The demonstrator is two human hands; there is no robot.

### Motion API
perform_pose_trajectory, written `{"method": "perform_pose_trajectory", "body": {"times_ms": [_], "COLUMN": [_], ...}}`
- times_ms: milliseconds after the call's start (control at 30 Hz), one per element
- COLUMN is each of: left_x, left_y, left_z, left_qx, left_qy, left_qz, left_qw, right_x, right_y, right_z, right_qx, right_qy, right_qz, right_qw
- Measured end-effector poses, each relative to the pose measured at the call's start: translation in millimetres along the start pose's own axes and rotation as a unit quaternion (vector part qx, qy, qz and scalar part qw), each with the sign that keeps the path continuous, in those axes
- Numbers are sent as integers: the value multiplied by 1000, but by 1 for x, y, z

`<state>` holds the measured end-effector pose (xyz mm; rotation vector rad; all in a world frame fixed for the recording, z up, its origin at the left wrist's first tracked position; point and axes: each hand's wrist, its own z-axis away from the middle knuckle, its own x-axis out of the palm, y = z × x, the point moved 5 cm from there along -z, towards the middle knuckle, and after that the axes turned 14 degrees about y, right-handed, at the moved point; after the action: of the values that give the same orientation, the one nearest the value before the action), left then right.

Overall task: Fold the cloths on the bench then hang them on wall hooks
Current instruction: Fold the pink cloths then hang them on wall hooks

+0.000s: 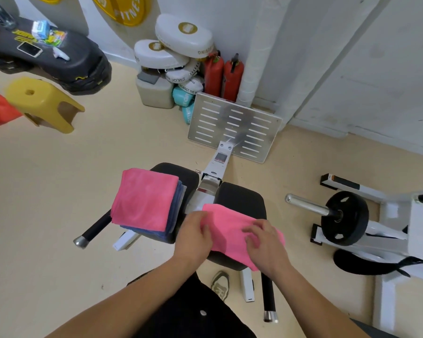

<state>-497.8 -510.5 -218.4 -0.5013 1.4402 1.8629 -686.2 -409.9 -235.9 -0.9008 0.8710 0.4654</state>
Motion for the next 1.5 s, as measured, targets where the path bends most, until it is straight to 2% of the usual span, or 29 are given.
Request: {"method": "perform_pose_trajectory", "body": {"times_ms": [33, 100, 167, 300, 467, 567, 667, 767, 833, 900, 1000, 1167, 1300, 1367, 1500], "left_x": [4, 16, 30, 51, 55, 46, 34, 11, -8, -28, -51, -86, -122, -136, -146], "left_y": [12, 28, 34, 33, 36, 38, 39, 52, 62, 72, 80, 69, 53, 56, 74], "left_z": [-8, -25, -41, -66, -87, -88, -80, -69, -58, -44, -18, 13, 29, 39, 59], "left_qx": [55, 115, 136, 152, 157, 153, 139, 89, 31, 1, -14, 7, 0, 11, 59], "left_qy": [-13, -70, -138, -250, -268, -278, -313, -327, -312, -276, -207, -43, 66, 87, 82], "left_qz": [-17, -70, -152, -295, -355, -361, -337, -215, -87, 19, 108, 132, 125, 120, 112], "left_qw": [998, 988, 969, 910, 882, 877, 877, 916, 946, 961, 972, 990, 990, 989, 989], "right_x": [-5, -12, -13, 0, 11, 3, -19, -44, -58, -69, -83, -97, -98, -97, -89], "right_y": [8, 28, 46, 69, 97, 106, 104, 108, 113, 115, 102, 73, 22, -8, -71], "right_z": [-3, -11, -16, -17, -28, -26, -12, 11, 27, 41, 60, 74, 77, 77, 79], "right_qx": [15, 57, 104, 155, 187, 204, 217, 268, 287, 286, 266, 238, 191, 171, 132], "right_qy": [41, 70, 28, -68, -93, -98, -74, -51, -29, -7, 0, 34, 43, 51, 36], "right_qz": [-11, -1, 9, -52, -51, -60, -146, -271, -331, -386, -451, -481, -443, -444, -457], "right_qw": [999, 996, 994, 984, 977, 972, 962, 923, 898, 877, 852, 843, 875, 878, 879]}}
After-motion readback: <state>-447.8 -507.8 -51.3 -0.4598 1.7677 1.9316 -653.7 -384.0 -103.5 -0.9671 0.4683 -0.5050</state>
